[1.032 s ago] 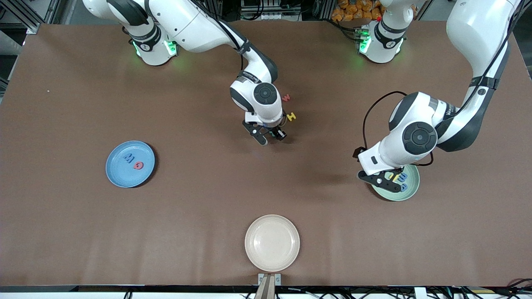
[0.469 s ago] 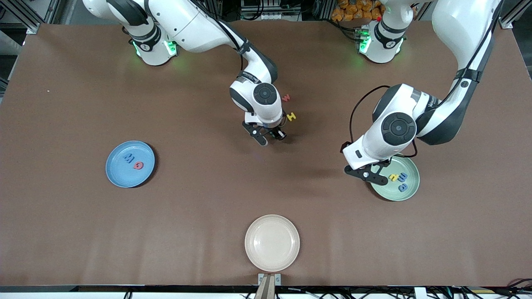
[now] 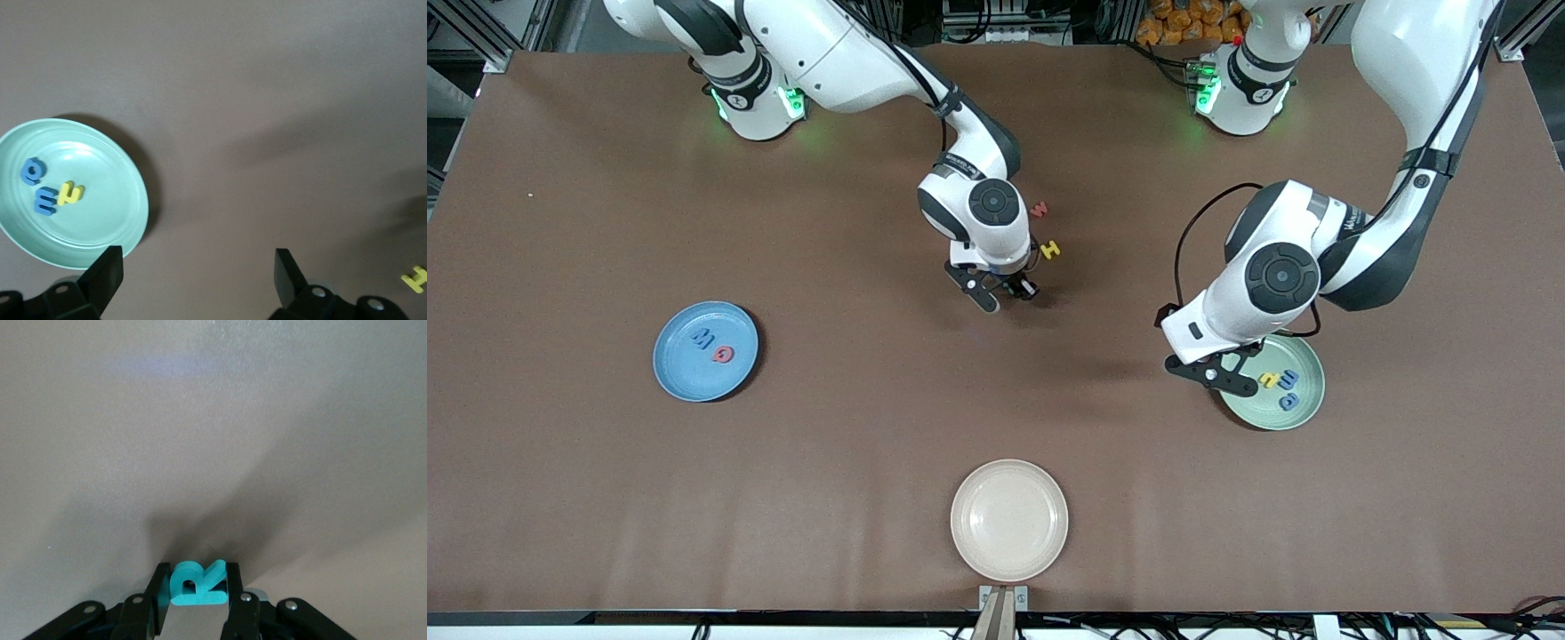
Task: Sort uppercase to blue plate, lowercase to green plate
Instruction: 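Grasp the teal R with the right gripper while the left gripper withdraws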
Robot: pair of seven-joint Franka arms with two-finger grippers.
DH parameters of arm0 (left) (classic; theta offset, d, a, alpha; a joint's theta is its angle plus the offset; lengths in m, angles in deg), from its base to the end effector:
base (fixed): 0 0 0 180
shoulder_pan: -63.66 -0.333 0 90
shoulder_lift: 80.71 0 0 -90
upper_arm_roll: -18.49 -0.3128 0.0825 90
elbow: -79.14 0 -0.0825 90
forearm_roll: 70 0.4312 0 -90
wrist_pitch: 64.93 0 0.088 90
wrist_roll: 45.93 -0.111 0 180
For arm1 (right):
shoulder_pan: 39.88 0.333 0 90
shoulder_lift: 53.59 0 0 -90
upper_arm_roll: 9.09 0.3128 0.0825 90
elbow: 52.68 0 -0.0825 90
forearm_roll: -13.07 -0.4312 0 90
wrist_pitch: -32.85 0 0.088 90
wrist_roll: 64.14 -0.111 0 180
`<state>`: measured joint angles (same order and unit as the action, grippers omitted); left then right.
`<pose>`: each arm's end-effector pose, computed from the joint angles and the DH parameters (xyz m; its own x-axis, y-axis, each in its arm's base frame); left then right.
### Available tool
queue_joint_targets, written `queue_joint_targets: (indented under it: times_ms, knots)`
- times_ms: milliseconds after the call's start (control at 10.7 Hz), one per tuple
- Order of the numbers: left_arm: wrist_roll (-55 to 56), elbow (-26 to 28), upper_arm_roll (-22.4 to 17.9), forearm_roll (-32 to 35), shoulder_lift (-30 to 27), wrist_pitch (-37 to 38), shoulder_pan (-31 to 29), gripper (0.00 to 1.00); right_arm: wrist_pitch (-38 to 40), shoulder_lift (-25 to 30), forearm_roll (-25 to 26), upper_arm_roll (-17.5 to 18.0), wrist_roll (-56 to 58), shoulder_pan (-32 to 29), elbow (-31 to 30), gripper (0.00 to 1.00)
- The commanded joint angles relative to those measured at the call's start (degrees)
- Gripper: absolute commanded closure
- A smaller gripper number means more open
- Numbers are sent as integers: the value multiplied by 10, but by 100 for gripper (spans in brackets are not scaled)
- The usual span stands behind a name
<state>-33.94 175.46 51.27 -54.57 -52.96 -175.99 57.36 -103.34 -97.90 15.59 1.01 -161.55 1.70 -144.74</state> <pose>0.6364 -0.2588 0.3145 0.9353 -0.3243 -0.1413 -0.3288 -0.9444 -0.0091 0.4590 0.5604 0.1398 0.6819 -0.7256 -0.0923 -0.7285 -0.6851 0.0039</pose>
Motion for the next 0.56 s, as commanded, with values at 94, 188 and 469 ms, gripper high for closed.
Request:
queue_joint_targets:
  times_ms: [94, 188, 469]
  knots:
    - [17, 29, -8, -64, -28, 6, 10, 0, 17, 0, -1, 1, 20, -8, 0, 67]
    - [44, 32, -3, -72, -29, 7, 16, 0, 23, 4, -1, 2, 33, -16, 0, 68]
    - [112, 52, 30, -74, -38, 1, 30, 0, 109, 25, -8, 11, 182, -64, 0, 71]
